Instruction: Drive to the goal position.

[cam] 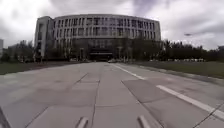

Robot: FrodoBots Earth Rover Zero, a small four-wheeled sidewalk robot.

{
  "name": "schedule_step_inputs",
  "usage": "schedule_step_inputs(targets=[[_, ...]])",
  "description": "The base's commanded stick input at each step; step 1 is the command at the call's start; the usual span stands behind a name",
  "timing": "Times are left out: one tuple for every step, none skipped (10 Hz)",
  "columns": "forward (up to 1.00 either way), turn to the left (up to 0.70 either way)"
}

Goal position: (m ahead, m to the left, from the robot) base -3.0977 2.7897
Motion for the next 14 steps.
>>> schedule_step_inputs(targets=[[0.70, 0.01], [0.70, 0.01], [0.70, 0.01], [0.70, 0.01], [0.70, 0.01], [0.70, 0.01], [0.70, 0.01], [0.70, 0.01], [0.70, 0.01], [0.70, 0.01], [0.70, 0.01], [0.70, 0.01], [0.70, 0.01], [0.70, 0.01]])
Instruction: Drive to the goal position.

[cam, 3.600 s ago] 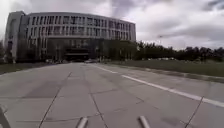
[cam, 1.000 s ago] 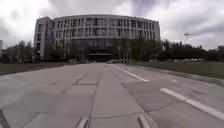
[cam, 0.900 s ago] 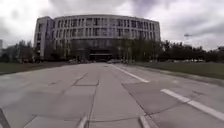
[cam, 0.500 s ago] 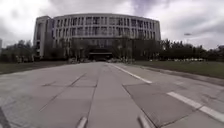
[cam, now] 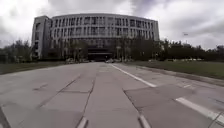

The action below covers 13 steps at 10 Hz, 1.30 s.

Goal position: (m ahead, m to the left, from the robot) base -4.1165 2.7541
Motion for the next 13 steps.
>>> schedule_step_inputs(targets=[[0.70, 0.01], [0.70, 0.01], [0.70, 0.01], [0.70, 0.01], [0.70, 0.01], [0.70, 0.01], [0.70, 0.01], [0.70, 0.01], [0.70, 0.01], [0.70, 0.01], [0.70, 0.01], [0.70, 0.01], [0.70, 0.03]])
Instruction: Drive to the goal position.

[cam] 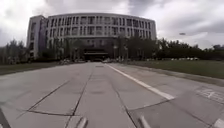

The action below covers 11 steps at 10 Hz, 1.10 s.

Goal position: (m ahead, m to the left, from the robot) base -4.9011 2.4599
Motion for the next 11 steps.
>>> schedule_step_inputs(targets=[[0.70, 0.28], [0.70, 0.36], [0.70, 0.36], [0.70, 0.36], [0.70, 0.29], [0.70, 0.08], [0.70, 0.01], [0.70, 0.01], [0.70, 0.01], [0.70, 0.01], [0.70, 0.01]])
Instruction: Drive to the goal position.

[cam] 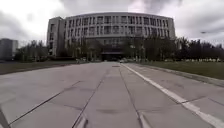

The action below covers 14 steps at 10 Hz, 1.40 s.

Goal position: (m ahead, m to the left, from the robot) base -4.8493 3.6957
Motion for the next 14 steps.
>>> schedule_step_inputs(targets=[[0.70, 0.01], [0.70, 0.01], [0.70, 0.01], [0.70, 0.01], [0.70, 0.01], [0.70, 0.01], [0.70, -0.34], [0.70, -0.34], [0.70, -0.34], [0.70, -0.28], [0.70, -0.09], [0.70, 0.01], [0.70, 0.01], [0.70, 0.01]])
